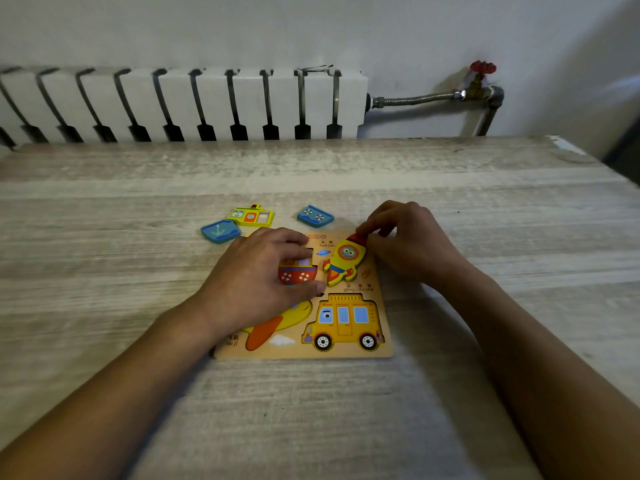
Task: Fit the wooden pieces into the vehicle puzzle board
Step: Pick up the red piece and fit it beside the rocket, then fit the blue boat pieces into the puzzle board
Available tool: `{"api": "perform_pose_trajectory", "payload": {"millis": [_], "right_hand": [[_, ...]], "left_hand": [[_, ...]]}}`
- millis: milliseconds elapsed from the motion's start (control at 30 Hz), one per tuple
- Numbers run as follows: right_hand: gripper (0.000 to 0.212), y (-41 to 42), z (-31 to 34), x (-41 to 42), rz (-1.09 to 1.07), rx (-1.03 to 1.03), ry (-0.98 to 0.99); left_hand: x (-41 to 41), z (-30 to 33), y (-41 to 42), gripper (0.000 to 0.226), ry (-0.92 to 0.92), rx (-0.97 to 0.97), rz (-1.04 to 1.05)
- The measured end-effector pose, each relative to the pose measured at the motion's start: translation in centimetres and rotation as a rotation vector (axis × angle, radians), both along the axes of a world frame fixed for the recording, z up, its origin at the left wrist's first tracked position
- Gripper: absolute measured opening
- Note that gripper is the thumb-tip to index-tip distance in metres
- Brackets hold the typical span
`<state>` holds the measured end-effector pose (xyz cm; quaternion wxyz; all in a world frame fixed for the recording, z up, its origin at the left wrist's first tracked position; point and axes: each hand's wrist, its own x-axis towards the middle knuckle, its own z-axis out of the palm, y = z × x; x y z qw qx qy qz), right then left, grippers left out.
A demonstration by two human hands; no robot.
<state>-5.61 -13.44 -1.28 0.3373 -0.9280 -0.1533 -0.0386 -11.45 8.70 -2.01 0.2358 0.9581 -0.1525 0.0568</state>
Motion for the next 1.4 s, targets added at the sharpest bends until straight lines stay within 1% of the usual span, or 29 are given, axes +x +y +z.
{"api": "perform_pose_trajectory", "payload": {"millis": [233, 500, 667, 833, 1000, 1133, 1200, 1300, 1400], "right_hand": [[0.027, 0.2, 0.4, -0.4, 0.031, -0.008, 0.029], [0.028, 0.3, 0.5, -0.5, 0.044, -0.038, 0.013], [0.022, 0.5, 0.3, -0.6, 0.042, -0.059, -0.067], [0.009, 0.7, 0.0, -0.6, -0.012, -0.078, -0.162], [0.011, 1.5, 0.1, -0.6, -0.038, -0.091, -0.215], [0.017, 2.5, 0.3, -0.3, -0.024, -0.143, -0.200], [0.020, 3.1, 0.5, -0.1, -0.021, -0.174, -0.196], [0.022, 4.0, 0.7, 0.5, -0.033, -0.202, -0.167], [0.017, 5.1, 0.7, 0.9, -0.035, -0.212, -0.141]], "left_hand": [[0.0, 0.0, 0.0, 0.063, 0.009, 0.033, -0.004], [0.0, 0.0, 0.0, 0.061, 0.005, 0.044, -0.006], [0.0, -0.1, 0.1, 0.063, 0.002, 0.055, -0.006], [0.0, -0.2, 0.1, 0.063, -0.014, 0.066, -0.009], [0.1, -0.2, 0.1, 0.061, -0.022, 0.068, -0.008], [0.0, -0.2, 0.1, 0.063, -0.034, 0.055, -0.004], [0.1, -0.3, 0.2, 0.059, -0.089, -0.026, 0.021], [0.6, -0.1, 0.9, 0.043, -0.173, -0.145, 0.109], [0.8, 0.2, 1.9, 0.031, -0.214, -0.153, 0.206]]}}
